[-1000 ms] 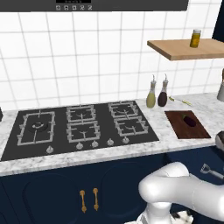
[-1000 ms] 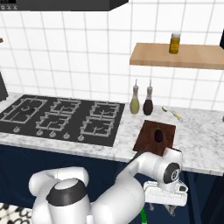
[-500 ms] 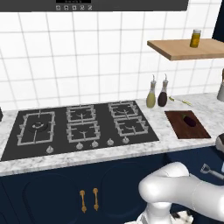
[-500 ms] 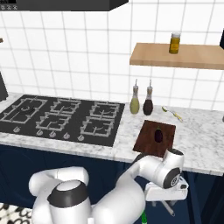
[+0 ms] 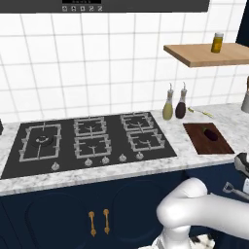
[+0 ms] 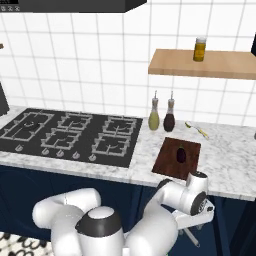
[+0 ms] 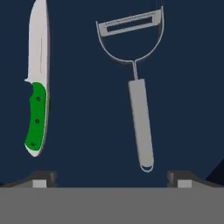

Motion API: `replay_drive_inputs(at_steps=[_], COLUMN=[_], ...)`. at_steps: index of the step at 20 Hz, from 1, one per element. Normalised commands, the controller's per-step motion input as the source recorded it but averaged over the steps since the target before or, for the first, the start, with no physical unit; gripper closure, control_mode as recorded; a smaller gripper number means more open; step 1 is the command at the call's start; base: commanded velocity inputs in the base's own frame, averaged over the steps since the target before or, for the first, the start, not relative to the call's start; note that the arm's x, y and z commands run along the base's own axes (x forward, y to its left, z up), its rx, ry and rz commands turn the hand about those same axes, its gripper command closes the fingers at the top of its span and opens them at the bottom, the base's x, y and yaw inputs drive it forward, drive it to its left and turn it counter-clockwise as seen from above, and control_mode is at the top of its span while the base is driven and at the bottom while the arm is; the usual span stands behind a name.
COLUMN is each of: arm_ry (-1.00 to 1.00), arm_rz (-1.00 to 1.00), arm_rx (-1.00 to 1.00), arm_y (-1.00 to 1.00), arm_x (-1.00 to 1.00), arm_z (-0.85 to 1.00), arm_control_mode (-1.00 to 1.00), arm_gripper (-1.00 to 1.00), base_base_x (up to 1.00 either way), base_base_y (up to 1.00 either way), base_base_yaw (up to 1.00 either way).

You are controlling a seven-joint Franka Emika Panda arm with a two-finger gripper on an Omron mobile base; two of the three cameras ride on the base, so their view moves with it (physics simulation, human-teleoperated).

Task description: Place the appropriate cutting tool for cutting the eggplant skin on the cutting board.

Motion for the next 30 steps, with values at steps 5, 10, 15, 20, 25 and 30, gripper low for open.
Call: replay_drive_inputs(at_steps=[5,10,15,20,25,30], arm_ry=[0.00,0.00,-0.01,-0.01,-0.03,-0.13], arm_rz=[0.13,0.09,0.07,0.05,0.00,0.06], arm_rx=[0.03,0.01,0.00,0.00,-0.01,0.00], arm_y=[0.00,0.00,0.02,0.03,0.06,0.27], arm_x=[0.39,0.12,0.02,0.01,-0.10,-0.64], arm_z=[-0.42,-0.41,-0.52,-0.47,-0.16,0.37], arm_control_mode=[-1.00,-1.00,-1.00,-1.00,-1.00,-1.00], arm_gripper=[-1.00,-1.00,-1.00,1.00,1.00,1.00], base_base_x=[0.00,0.00,0.00,0.00,0.00,0.00], base_base_y=[0.00,0.00,0.00,0.00,0.00,0.00], base_base_yaw=[0.00,0.00,0.00,0.00,0.00,0.00])
